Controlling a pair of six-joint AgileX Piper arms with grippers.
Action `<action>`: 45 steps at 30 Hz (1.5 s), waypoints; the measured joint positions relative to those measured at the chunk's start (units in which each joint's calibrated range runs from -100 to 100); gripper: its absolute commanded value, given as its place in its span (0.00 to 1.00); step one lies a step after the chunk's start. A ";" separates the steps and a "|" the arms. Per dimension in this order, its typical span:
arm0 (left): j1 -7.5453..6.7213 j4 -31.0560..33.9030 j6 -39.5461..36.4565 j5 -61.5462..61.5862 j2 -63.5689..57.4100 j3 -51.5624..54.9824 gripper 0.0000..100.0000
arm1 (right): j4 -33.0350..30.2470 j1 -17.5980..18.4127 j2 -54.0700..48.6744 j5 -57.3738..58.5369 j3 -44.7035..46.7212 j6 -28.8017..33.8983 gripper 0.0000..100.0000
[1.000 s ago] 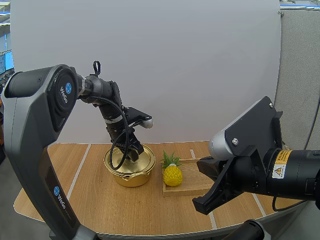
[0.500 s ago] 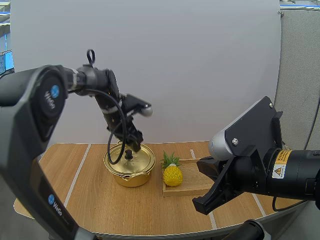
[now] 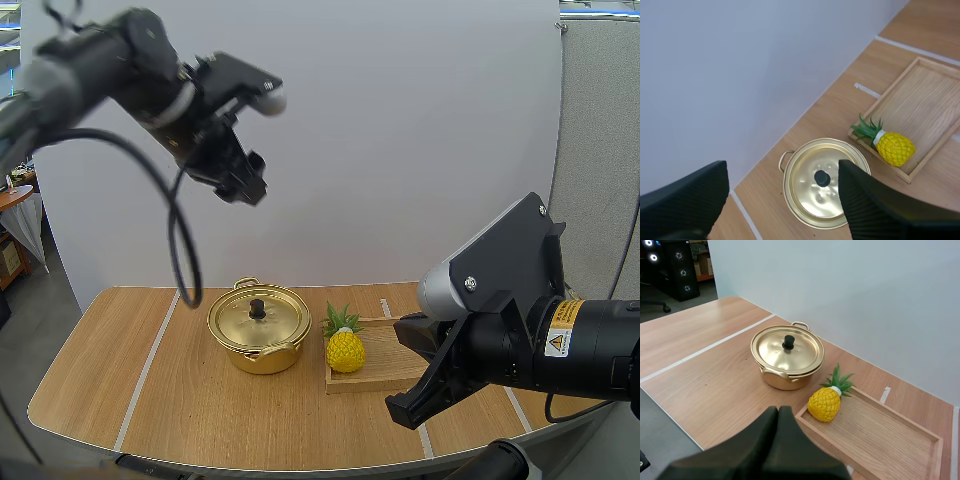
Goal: Open the pot, put the grape inside, and close it
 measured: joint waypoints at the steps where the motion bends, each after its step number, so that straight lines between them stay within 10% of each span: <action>1: 0.00 0.00 -0.31 0.18 -1.97 0.00 1.00 | 0.00 0.00 0.00 0.00 0.00 0.00 0.00; 21: 0.00 1.83 -10.84 1.14 -32.28 0.03 0.99 | -0.11 -3.04 0.00 -1.19 0.00 0.35 0.00; 30: 0.00 2.10 -11.23 1.35 -40.92 5.77 0.00 | 0.00 -5.66 -0.39 -4.15 0.00 1.27 0.00; 45: 0.00 2.20 -14.25 -1.34 -59.48 32.93 0.00 | 0.21 -12.46 -1.15 -17.50 0.00 6.25 0.00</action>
